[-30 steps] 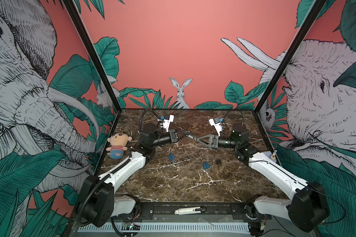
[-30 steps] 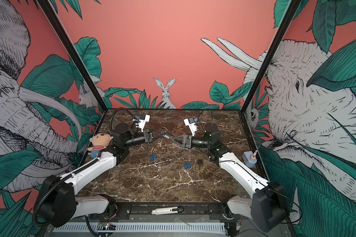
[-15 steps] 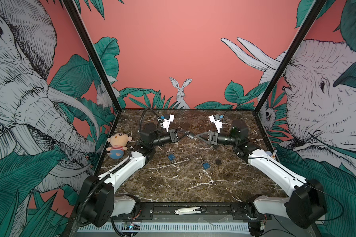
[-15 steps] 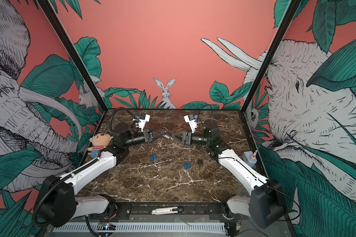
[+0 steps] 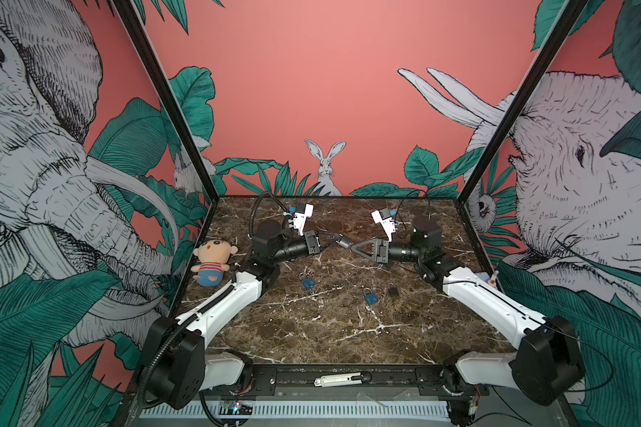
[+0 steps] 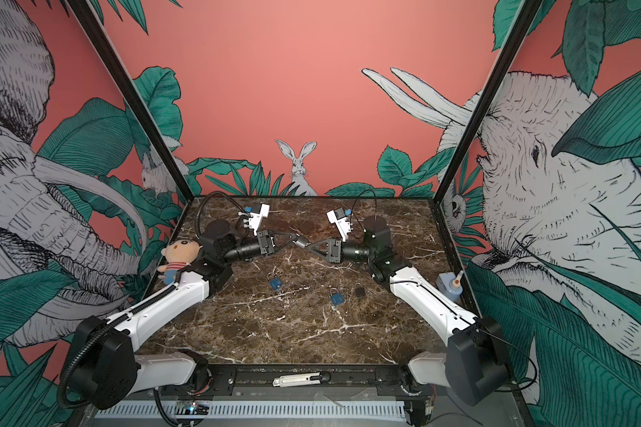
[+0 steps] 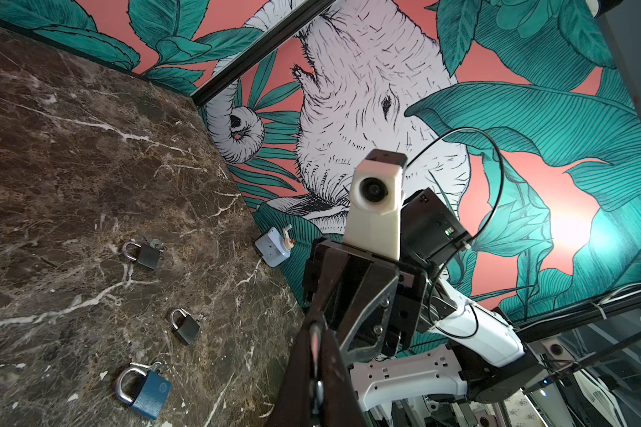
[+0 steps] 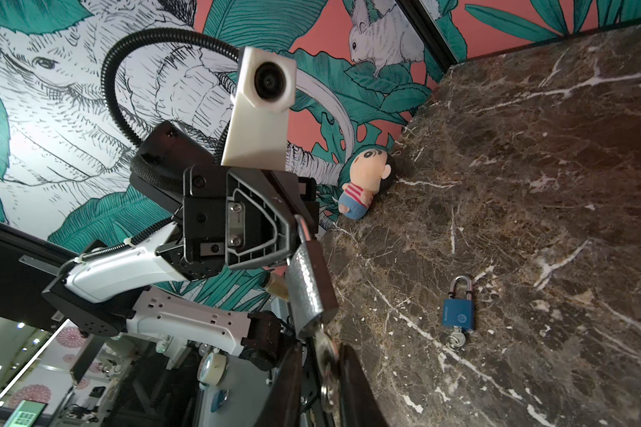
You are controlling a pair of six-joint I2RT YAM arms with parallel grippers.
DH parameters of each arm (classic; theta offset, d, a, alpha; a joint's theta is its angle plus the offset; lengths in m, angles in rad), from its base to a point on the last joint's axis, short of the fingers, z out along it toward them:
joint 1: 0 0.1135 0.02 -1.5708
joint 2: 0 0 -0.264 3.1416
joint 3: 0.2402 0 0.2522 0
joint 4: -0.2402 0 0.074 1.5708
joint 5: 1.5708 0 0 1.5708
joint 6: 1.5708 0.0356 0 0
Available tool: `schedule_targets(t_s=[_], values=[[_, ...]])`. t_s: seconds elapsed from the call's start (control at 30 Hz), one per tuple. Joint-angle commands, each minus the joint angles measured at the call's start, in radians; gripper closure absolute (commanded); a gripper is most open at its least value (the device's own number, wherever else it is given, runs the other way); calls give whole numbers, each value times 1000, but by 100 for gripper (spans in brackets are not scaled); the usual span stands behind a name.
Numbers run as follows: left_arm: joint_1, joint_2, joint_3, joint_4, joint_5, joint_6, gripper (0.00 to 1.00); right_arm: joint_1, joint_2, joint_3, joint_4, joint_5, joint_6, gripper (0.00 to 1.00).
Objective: Lock with the key
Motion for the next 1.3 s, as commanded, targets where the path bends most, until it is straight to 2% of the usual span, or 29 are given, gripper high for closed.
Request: schedule_targets(t_s=[0.0,0.07,0.23,0.53,0.97,1.07,1.17,1.27], values=[[5,-29,25,46,-2,-12,100,5,-1,11,53,-28,1,95],[5,-30,23,48,-6,-13,100,5,2,3,79,-38,21,100],[12,-32,7,82,-21,-44,100,1,1,-31,165,-59,86,100],[74,-47,-4,137,4,-99,100,-33,-55,-88,164,-59,95,100],[118,-67,-2,123,38,-99,100,-67,-74,-125,196,-63,122,100],[119,-64,10,59,46,-55,100,-85,-81,-137,187,-50,118,100],[118,-58,40,-136,48,83,100,-106,-104,-154,129,-18,84,100],[115,-33,82,-345,42,242,100,-122,-146,-169,10,60,15,100]])
